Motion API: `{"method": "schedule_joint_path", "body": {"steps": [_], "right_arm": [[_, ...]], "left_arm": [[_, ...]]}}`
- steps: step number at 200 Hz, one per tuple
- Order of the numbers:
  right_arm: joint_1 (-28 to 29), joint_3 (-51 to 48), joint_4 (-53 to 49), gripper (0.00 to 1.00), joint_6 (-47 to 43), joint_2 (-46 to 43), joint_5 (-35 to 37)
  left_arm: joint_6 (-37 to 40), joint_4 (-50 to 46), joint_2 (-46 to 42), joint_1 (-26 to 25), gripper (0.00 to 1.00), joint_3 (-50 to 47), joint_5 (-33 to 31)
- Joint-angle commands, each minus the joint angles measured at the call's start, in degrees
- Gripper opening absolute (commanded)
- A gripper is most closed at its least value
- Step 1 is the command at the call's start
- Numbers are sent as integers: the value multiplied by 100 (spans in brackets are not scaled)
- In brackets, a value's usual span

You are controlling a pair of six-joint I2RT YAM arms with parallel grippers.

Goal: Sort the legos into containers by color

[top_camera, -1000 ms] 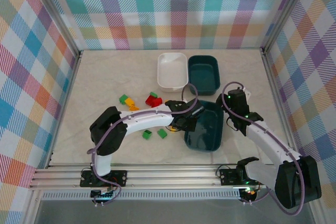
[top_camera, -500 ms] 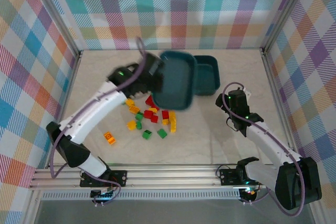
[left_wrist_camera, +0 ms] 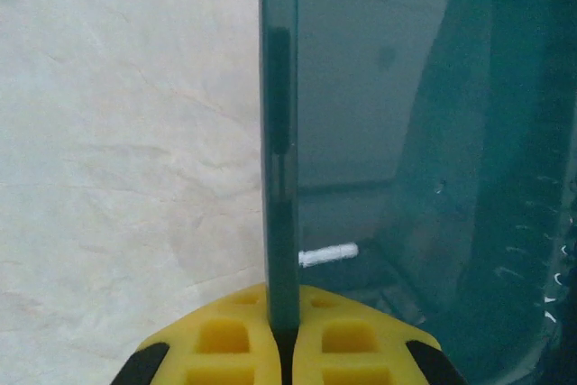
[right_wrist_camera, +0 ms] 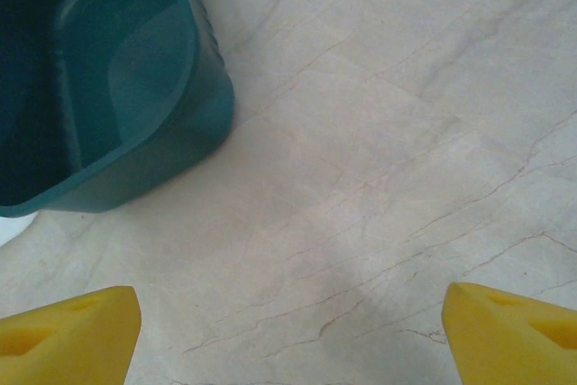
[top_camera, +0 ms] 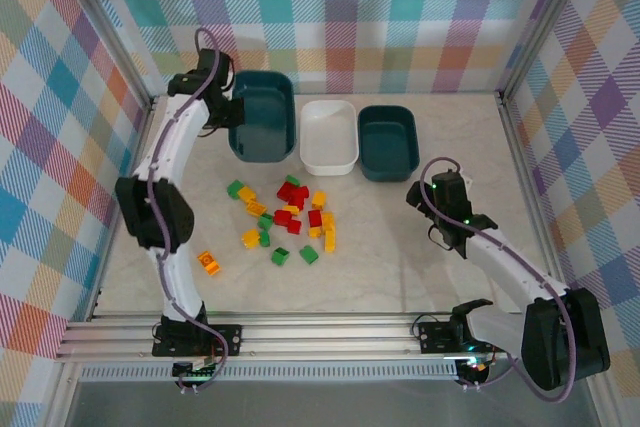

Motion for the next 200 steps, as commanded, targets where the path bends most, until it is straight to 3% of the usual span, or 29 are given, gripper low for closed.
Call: {"method": "schedule_joint_path", "body": {"steps": [1,32,88,150,200], "right_arm": [[5,-14,154,87,51,93,-128],[6,5,120,88,23,79,-143],[-2,-8,-24,91,-10,-64,97],[-1,40,-36,93,6,15,44],[-4,32,-25,94,4,-11,18]], "left_arm": [[403,-169,528,292,0,658,458],[626,-210,1258,378,0,1179,440],[560,-250,2449,441,0,2274,1035],[894,-140,2674,442,0,2153,1454],[775,7,2772,443,1,2153,1220]]}}
